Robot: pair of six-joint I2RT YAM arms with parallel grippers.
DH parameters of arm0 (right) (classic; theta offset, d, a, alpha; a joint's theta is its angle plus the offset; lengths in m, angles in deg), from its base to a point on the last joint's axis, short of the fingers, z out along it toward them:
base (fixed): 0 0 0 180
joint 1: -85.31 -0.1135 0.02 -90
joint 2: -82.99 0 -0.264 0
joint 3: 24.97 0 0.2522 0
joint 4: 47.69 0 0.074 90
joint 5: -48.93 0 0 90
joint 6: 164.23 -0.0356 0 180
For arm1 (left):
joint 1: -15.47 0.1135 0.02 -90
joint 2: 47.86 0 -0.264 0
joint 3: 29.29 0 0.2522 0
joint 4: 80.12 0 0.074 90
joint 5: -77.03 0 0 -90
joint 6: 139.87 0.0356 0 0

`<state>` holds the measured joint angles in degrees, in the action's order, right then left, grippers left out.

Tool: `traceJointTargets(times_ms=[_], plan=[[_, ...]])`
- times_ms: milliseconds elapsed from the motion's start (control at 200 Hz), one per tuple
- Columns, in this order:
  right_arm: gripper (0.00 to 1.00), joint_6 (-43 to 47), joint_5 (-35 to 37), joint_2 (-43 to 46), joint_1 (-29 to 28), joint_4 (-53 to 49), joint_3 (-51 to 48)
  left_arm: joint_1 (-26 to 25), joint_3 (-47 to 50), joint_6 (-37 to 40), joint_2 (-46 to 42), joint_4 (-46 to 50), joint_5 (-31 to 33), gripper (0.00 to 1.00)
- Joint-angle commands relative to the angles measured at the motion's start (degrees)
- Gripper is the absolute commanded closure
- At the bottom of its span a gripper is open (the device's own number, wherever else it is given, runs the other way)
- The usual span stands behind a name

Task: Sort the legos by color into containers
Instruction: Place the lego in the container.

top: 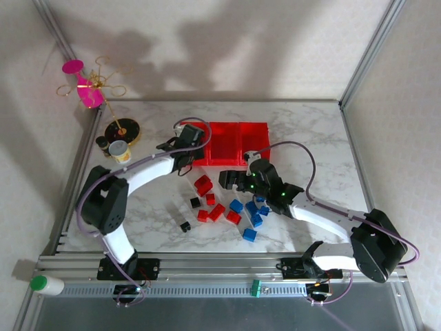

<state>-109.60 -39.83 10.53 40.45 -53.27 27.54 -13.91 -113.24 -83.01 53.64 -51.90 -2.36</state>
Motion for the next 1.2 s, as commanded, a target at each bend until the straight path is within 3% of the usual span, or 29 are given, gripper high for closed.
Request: traceJointTargets(times_ms=[0, 225, 466, 901, 1196], plan=[[0.01, 1.4, -0.7, 0.2, 0.7, 2.6, 1.9, 1.1, -5.7, 2.8, 5.1, 1.5, 1.9, 0.58], [0.01, 2.3, -0.9, -0.7, 1.1, 2.9, 2.4, 2.2, -14.5, 4.9, 12.5, 4.0, 3.3, 0.53], [0.01, 3.1, -1.3, -1.1, 1.3, 2.3, 3.1, 2.5, -14.2, 5.4, 10.7, 4.4, 3.0, 0.51], [0.01, 3.4, -3.7, -0.6, 0.4, -2.7, 3.9, 1.4, 5.0, 3.7, -11.8, 2.2, -1.6, 0.49], [0.01, 4.2, -1.9, 0.6, -3.3, -7.3, 2.6, -3.9, 17.8, 0.1, -23.8, 3.9, -1.7, 0.47]])
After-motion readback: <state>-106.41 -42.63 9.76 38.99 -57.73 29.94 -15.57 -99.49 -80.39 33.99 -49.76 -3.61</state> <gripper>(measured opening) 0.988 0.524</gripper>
